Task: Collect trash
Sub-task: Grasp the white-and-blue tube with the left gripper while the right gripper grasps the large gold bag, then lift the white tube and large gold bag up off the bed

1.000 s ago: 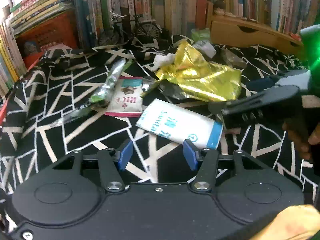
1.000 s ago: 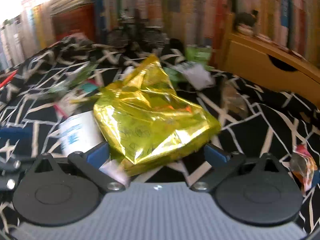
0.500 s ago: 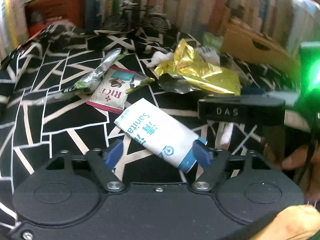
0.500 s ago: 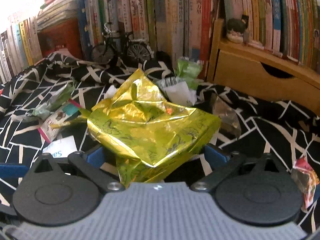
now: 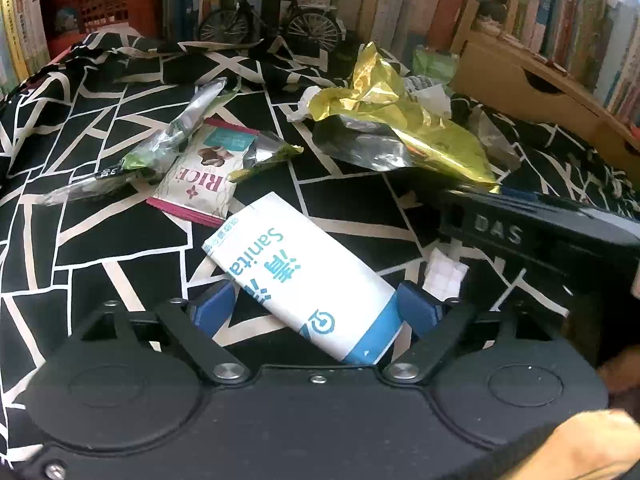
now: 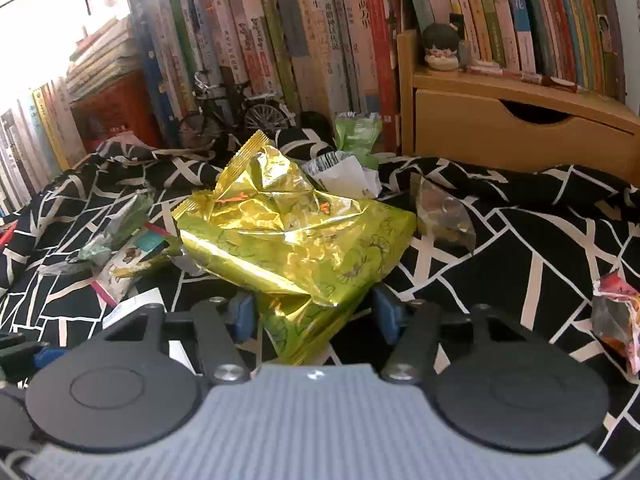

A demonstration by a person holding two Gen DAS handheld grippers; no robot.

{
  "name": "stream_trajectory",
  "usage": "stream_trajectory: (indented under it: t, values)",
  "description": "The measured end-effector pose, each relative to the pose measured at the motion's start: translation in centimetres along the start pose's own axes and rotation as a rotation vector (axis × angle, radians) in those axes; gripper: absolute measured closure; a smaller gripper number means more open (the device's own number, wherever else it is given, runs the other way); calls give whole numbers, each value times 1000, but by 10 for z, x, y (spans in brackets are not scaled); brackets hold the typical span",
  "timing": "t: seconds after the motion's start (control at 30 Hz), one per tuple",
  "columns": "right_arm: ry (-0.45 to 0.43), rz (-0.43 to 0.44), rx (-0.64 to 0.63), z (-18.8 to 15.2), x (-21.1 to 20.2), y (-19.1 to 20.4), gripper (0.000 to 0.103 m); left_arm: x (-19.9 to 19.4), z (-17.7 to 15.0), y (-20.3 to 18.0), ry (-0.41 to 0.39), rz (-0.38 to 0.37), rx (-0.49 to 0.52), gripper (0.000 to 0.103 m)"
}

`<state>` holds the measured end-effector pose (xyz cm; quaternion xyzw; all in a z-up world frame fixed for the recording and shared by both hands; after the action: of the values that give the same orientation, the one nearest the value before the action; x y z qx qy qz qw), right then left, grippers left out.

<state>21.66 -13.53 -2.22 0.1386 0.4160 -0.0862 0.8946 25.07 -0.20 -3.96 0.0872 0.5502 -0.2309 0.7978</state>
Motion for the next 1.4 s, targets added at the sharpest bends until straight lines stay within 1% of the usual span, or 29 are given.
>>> stream_trajectory:
  t: [0.03, 0.1, 0.17, 0.2, 0.27, 0.3, 0.37, 0.4, 0.47, 0.53, 0.6, 0.63, 0.67, 0.7, 0.73, 0.77, 0.8, 0.87, 0.93, 1.0, 1.03, 1.1, 1.13, 1.17, 1.2, 1.23, 1.27, 1.37, 1.4]
  values:
    - [-7, 1, -3, 0, -2, 0, 53, 1, 1, 0, -1, 4, -12, 15]
    - [-22, -7, -14, 0, -7, -1, 61, 1, 3, 0, -13, 9, -21, 18]
    - [-38, -15, -24, 2, -12, -2, 62, 0, 4, 1, -43, 23, -15, 37]
    - [-42, -16, -29, 2, -14, -3, 63, -1, 5, 2, -56, 22, -9, 41]
    - [-54, -18, -37, 2, -18, -3, 64, -3, 8, 6, -76, 15, -15, 63]
    - [-59, -17, -40, 3, -19, -3, 65, -4, 9, 9, -82, 14, -22, 72]
    - [-76, -19, -43, 4, -24, -4, 65, -6, 12, 18, -84, 5, -48, 98]
    - [-92, -22, -38, 5, -28, -4, 65, -6, 12, 22, -81, 2, -58, 100]
    - [-112, -22, -25, 6, -34, -5, 65, -10, 14, 25, -89, -19, -48, 102]
    - [-121, -20, -11, 9, -39, -6, 65, -13, 13, 25, -96, -11, -27, 100]
    - [-128, -19, -2, 10, -45, -7, 65, -12, 9, 25, -70, -32, -44, 92]
    - [-133, -19, 1, 11, -47, -7, 65, -12, 7, 25, -52, -53, -72, 77]
    - [-136, -20, 3, 11, -50, -8, 65, -12, 6, 25, -38, -73, -100, 48]
    - [-138, -21, 2, 11, -52, -8, 65, -13, 4, 24, -28, -86, -128, 31]
    - [-139, -23, 3, 10, -53, -8, 65, -14, 4, 23, -34, -85, -153, 10]
    - [-138, -26, 5, 9, -54, -9, 64, -15, 4, 22, -50, -75, -166, 8]
    - [-136, -30, 8, 8, -55, -9, 64, -14, 5, 20, -54, -68, -167, 8]
    - [-129, -34, 13, 5, -55, -10, 64, -6, 7, 12, -23, -54, -151, 8]
    - [-121, -33, 21, 3, -55, -10, 65, 3, 10, 4, -7, 0, -124, 8]
    - [-114, -35, 22, 0, -56, -10, 65, 10, 11, 0, -27, 108, -86, 9]
    - [-112, -37, 21, -1, -57, -11, 65, 13, 11, -3, -42, 139, -61, 8]
    - [-112, -46, 15, -2, -59, -12, 64, 15, 10, -10, -76, 147, -21, 12]
    - [-108, -50, 13, -2, -59, -13, 65, 13, 8, -15, -102, 135, 9, 23]
    - [-104, -53, 14, -3, -60, -15, 65, 11, 8, -19, -122, 116, 43, 38]
    - [-102, -56, 17, -3, -60, -16, 65, 10, 7, -24, -133, 101, 83, 45]
    - [-102, -58, 23, -3, -61, -18, 65, 8, 6, -28, -140, 79, 117, 60]
    - [-103, -58, 28, -4, -62, -19, 65, 7, 5, -31, -143, 66, 138, 69]
    - [-114, -58, 35, -2, -66, -21, 65, 5, 2, -33, -135, 45, 156, 78]
    - [-120, -59, 36, -1, -68, -20, 65, 4, 1, -33, -134, 39, 160, 78]
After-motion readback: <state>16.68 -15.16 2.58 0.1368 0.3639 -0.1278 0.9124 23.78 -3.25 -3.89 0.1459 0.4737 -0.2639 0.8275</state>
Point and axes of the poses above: each gripper's, at about its wrist camera, not at the fingertips, and x roughly the way its jaws point, y to its left, z to its top, the point moved 7 cm from there along x, roughly the way its jaws point, and after that the axes turned 8 degrees about y, right-handed, at the moved point
